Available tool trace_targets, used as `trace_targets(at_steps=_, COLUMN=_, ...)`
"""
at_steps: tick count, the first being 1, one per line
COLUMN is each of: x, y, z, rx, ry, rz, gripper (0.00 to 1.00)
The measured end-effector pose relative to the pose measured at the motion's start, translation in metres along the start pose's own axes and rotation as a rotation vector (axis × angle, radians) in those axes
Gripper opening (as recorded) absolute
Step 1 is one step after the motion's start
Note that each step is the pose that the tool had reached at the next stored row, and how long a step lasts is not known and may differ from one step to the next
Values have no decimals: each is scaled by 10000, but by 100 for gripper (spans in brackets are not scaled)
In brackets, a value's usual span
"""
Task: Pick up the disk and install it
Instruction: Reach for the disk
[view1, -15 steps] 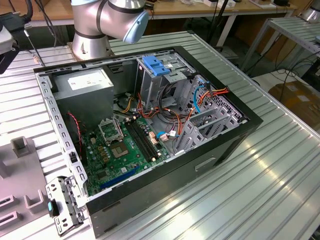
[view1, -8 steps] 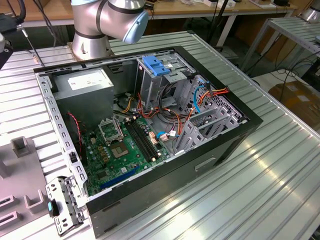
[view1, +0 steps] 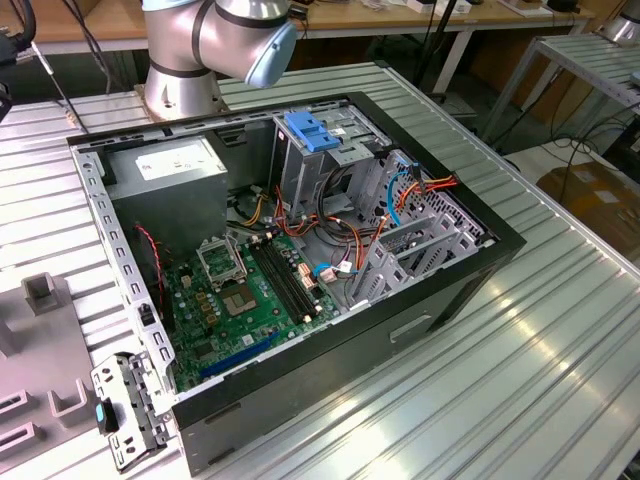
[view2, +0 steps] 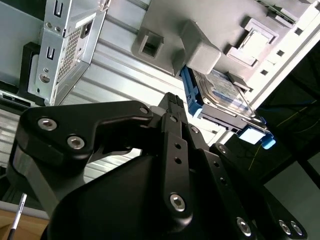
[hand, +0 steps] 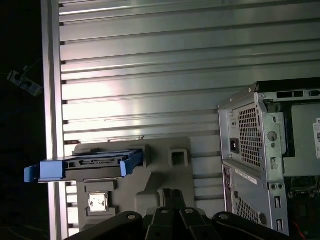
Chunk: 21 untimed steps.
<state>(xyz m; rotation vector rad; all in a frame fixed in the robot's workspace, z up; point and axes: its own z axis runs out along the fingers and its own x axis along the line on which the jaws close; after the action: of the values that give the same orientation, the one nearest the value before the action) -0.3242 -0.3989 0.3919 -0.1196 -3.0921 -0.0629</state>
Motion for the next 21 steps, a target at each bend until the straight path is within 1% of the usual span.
trace_targets(at_steps=2, x=29, y=-2, z=2, rx=2, ry=25, rz=1, gripper=11)
trace_targets(at_steps=7, x=102, y=-8, z=7, rx=4, ry=63, rz=3, gripper=11)
trace_targets(at_steps=8, x=134, y=-11, z=9, rx=5, ry=78, rz=3, gripper=11)
trace_targets(at_steps=10, x=191, y=-15, z=12, rx=5, ry=88, rz=3, gripper=11)
trace_targets(at_steps=11, x=258, y=-19, z=16, rx=4, ry=91, rz=5, gripper=11)
trace_targets(at_steps=12, x=304, y=-23, z=21, rx=3, ry=90, rz=4, gripper=11)
trace_targets(at_steps=13, x=372, y=-28, z=31, rx=4, ry=90, rz=4, gripper=11)
trace_targets(at_steps=14, x=496, y=-35, z=57, rx=4, ry=87, rz=3, gripper=11)
trace_targets(at_steps=15, x=568, y=-36, z=76, rx=2, ry=72, rz=4, gripper=11)
trace_targets(at_steps=16, x=661, y=-40, z=101, rx=1, ry=33, rz=1, gripper=11)
trace_targets(at_steps=18, x=805, y=-47, z=141, rx=-8, ry=-70, rz=-2, gripper=11)
trace_targets(at_steps=20, x=892, y=-47, z=161, rx=-12, ry=-114, rz=-5, gripper=11)
trace_targets(at_steps=21, x=938, y=-42, z=170, rx=-14, ry=-120, rz=-6, gripper=11)
